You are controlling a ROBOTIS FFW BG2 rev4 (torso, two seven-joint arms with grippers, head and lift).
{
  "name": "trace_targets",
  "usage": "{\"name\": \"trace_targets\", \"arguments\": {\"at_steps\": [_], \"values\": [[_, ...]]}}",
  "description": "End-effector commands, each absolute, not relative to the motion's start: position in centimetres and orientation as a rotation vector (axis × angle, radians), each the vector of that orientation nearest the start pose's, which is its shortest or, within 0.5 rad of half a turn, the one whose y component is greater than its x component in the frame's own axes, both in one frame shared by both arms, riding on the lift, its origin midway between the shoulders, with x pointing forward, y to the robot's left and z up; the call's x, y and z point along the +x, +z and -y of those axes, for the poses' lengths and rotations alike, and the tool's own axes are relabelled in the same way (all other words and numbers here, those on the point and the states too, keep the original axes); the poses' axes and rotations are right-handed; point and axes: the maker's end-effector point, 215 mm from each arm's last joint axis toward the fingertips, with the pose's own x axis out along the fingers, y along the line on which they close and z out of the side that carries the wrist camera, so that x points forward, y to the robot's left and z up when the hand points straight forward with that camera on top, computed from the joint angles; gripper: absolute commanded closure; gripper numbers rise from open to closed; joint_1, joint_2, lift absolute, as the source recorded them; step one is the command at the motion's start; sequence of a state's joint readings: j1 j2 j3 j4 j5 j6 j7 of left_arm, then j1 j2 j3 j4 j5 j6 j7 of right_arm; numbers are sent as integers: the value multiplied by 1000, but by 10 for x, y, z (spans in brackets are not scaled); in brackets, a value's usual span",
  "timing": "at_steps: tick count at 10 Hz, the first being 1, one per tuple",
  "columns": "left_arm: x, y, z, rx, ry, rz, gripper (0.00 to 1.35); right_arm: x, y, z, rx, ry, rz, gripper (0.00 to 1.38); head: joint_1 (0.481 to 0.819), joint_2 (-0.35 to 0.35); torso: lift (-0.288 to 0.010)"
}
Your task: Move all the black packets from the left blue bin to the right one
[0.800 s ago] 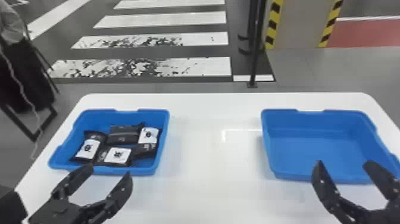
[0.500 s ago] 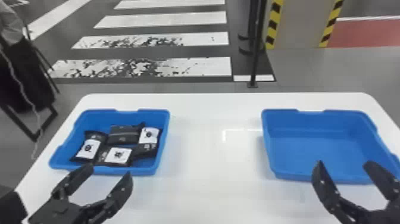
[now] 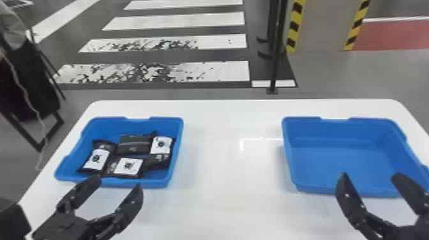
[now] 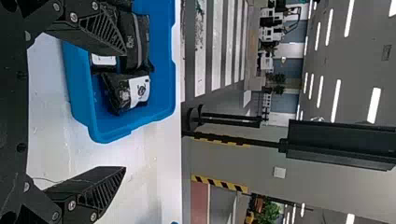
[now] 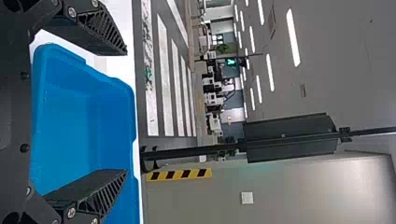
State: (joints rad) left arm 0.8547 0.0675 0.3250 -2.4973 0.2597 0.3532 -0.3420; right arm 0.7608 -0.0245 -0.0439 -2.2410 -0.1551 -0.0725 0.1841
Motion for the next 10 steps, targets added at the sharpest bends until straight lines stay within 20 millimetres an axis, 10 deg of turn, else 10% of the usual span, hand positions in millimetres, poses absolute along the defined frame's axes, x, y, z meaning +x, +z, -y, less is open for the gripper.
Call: {"name": "trace_targets", "arguments": {"at_steps": [1,6,10], "values": [[344,-314,-281,-27,-190,-258,196,372,-310,212,110,156,-6,134,695,107,-185],[387,-329,-319,19,-122,-323,196,371,-312,210,120,160,-10,134,695,153,-185],[434,-354,-297,-40,-188,-402,199,369,-312,211,126,161,-12,134,695,140,-185]]}}
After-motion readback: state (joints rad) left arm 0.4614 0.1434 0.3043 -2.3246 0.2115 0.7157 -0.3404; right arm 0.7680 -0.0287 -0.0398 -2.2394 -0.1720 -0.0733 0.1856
